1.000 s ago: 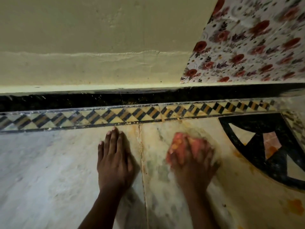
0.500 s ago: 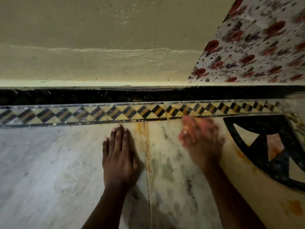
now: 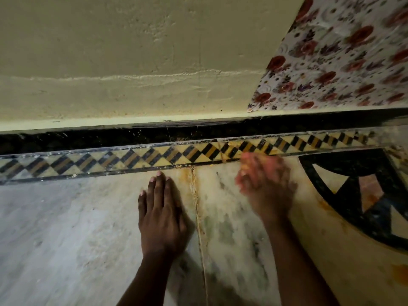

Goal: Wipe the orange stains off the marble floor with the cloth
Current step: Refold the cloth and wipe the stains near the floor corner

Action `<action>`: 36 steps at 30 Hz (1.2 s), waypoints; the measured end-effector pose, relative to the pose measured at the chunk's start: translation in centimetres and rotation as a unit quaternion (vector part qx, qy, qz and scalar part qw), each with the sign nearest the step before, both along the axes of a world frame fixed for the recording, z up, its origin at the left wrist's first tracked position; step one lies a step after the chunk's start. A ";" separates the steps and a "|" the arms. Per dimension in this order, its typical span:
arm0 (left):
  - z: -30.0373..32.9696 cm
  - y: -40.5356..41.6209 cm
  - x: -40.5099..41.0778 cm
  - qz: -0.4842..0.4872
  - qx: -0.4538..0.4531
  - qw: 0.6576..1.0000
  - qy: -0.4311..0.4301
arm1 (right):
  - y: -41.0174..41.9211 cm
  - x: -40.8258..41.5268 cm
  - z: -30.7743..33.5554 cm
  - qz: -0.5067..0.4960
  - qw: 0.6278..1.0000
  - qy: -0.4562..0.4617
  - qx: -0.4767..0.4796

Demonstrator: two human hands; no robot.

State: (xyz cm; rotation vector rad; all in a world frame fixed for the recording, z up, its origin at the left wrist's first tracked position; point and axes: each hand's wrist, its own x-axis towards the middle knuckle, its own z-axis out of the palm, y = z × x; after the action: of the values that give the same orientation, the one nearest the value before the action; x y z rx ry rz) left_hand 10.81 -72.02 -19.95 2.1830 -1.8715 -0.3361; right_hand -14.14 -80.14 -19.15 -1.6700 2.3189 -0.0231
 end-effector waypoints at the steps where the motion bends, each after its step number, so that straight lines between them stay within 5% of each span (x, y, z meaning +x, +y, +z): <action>1: 0.0 0.1 0.0 0.001 0.001 1.000 -0.002 | -1.2 0.1 -0.2 -0.093 0.995 -0.023 -0.005; 3: -0.1 0.1 0.2 -0.001 0.005 1.000 -0.005 | -2.7 3.6 -0.4 -0.133 0.990 -0.044 -0.001; 6: -0.2 0.0 0.3 0.000 0.014 1.000 -0.021 | -0.7 9.9 -0.3 0.109 0.994 -0.023 -0.006; 10: 0.4 0.1 0.0 0.006 0.006 1.000 -0.012 | 5.5 7.2 0.5 0.336 0.942 -0.008 0.026; 17: -0.2 0.0 0.2 -0.003 0.020 0.999 -0.033 | 0.0 11.1 -0.3 0.045 0.998 -0.036 -0.023; 22: 0.3 0.0 0.0 0.009 0.011 1.000 -0.015 | 4.8 10.6 0.1 0.249 0.968 -0.004 -0.015; 28: -0.5 0.1 0.3 -0.001 0.028 0.999 -0.037 | 1.7 11.1 -0.5 0.141 0.990 -0.017 -0.016; 34: 0.5 0.0 -0.1 0.005 0.026 1.000 -0.006 | 5.1 9.7 -0.1 0.258 0.966 0.008 -0.014; 36: 0.2 0.0 0.1 -0.001 0.030 0.999 -0.016 | 4.4 7.0 -0.2 0.215 0.976 0.024 0.005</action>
State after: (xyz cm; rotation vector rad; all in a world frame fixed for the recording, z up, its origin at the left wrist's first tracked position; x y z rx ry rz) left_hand 10.89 -72.01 -19.74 2.2389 -1.9042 -0.3647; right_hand -7.17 -75.70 -19.33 -2.1502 1.9332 0.1168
